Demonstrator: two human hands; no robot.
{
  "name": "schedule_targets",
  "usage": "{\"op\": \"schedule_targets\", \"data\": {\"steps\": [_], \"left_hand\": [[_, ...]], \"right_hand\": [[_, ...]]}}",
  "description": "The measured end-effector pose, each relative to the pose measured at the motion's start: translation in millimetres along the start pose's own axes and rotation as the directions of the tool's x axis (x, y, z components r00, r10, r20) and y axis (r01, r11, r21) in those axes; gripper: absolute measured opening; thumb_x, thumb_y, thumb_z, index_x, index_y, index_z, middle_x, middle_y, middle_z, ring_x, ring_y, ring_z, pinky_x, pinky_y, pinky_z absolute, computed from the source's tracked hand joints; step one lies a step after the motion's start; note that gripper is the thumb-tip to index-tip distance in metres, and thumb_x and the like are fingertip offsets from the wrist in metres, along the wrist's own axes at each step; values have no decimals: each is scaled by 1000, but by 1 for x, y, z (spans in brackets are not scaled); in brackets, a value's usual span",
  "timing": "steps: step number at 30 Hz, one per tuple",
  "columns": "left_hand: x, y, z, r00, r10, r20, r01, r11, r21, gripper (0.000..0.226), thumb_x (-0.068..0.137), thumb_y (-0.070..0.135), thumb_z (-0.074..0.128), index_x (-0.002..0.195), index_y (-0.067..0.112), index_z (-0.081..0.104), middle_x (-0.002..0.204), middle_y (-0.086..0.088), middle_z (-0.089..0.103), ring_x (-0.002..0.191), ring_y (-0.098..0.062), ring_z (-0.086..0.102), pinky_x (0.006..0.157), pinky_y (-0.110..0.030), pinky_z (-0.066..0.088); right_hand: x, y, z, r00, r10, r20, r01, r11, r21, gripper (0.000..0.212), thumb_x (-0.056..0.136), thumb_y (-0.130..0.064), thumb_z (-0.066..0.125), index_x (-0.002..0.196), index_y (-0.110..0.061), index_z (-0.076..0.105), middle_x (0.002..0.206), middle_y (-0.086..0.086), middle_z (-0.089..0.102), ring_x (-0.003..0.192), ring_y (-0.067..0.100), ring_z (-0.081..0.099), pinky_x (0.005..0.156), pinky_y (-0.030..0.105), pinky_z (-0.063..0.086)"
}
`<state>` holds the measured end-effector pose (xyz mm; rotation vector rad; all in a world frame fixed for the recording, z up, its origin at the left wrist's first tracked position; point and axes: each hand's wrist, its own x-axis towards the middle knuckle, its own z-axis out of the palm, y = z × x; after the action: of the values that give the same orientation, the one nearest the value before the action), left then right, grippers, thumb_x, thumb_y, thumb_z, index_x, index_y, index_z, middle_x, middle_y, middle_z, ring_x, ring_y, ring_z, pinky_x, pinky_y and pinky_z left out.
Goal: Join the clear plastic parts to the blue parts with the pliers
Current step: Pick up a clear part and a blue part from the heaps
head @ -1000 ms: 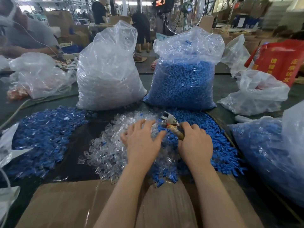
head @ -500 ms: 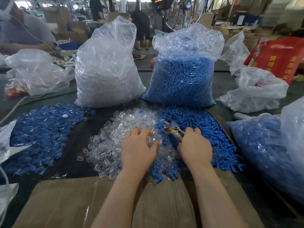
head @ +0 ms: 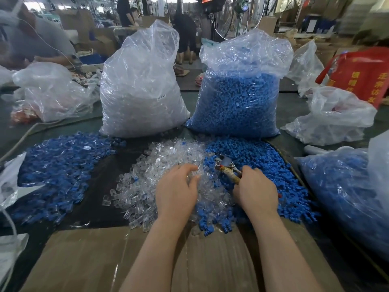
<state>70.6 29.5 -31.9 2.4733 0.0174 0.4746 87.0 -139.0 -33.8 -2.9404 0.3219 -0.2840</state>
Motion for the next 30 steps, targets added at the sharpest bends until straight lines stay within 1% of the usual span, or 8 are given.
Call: {"op": "schedule_targets", "data": {"steps": [2, 4, 7, 13, 20, 24, 28, 30], "left_hand": [[2, -1, 1, 1000, 7, -8, -7, 1000, -10, 27, 98, 34, 57, 124, 27, 64, 116, 12, 68, 90, 5, 50, 75, -5, 31], [3, -3, 3, 1000, 6, 3, -6, 1000, 14, 34, 100, 39, 50, 129, 25, 60, 121, 9, 66, 102, -3, 56, 94, -24, 44], [3, -4, 3, 1000, -29, 5, 29, 999, 33, 43, 101, 42, 40, 137, 23, 53, 122, 6, 61, 111, -10, 54, 107, -36, 36], [4, -1, 0, 997, -13, -78, 8, 998, -61, 43, 99, 35, 53, 140, 23, 52, 100, 11, 59, 90, -5, 49, 99, -29, 28], [4, 4, -6, 992, 52, -118, -66, 991, -115, 35, 95, 31, 61, 130, 30, 61, 89, 17, 60, 80, -2, 50, 87, -23, 25], [3, 9, -5, 987, 77, -138, -112, 957, -267, 30, 95, 18, 63, 125, 23, 67, 87, 15, 59, 79, 0, 53, 76, -25, 46], [4, 12, -5, 990, 64, -128, -108, 919, -378, 24, 96, 14, 60, 117, 21, 69, 99, 11, 68, 88, 2, 61, 78, -20, 53], [3, 12, -3, 994, 37, -106, -79, 902, -424, 19, 96, 15, 59, 112, 22, 68, 94, 12, 70, 73, 7, 60, 64, -15, 51]], "right_hand": [[0, -1, -1, 1000, -5, -9, 6, 1000, 31, 11, 88, -24, 59, 95, -19, 52, 85, 1, 57, 66, 22, 49, 57, 33, 37], [1, -2, -1, 1000, -1, -26, 3, 999, 52, 12, 89, -24, 59, 92, -19, 49, 77, -1, 54, 64, 21, 51, 55, 33, 37], [2, -4, -1, 998, 12, -61, -8, 998, 62, 16, 90, -24, 61, 89, -18, 46, 73, -2, 50, 62, 19, 47, 53, 32, 35], [6, -8, -6, 987, 54, -155, -14, 969, 246, 18, 89, -24, 62, 104, -17, 58, 99, 4, 60, 72, 23, 51, 63, 34, 40], [7, -11, -4, 989, 92, -115, -23, 869, 495, 8, 91, -24, 62, 98, -23, 58, 86, -5, 61, 73, 18, 51, 65, 32, 36], [7, -12, -5, 992, 82, -99, -8, 807, 591, 19, 90, -19, 62, 109, -24, 61, 94, -6, 62, 80, 16, 52, 70, 31, 37], [8, -15, -4, 992, 80, -96, 0, 770, 639, 15, 90, -19, 61, 104, -25, 60, 95, -4, 64, 81, 19, 56, 64, 31, 38], [8, -16, -4, 993, 61, -102, 23, 741, 671, 12, 91, -19, 61, 102, -25, 59, 93, -3, 64, 84, 21, 58, 67, 33, 41]]}}
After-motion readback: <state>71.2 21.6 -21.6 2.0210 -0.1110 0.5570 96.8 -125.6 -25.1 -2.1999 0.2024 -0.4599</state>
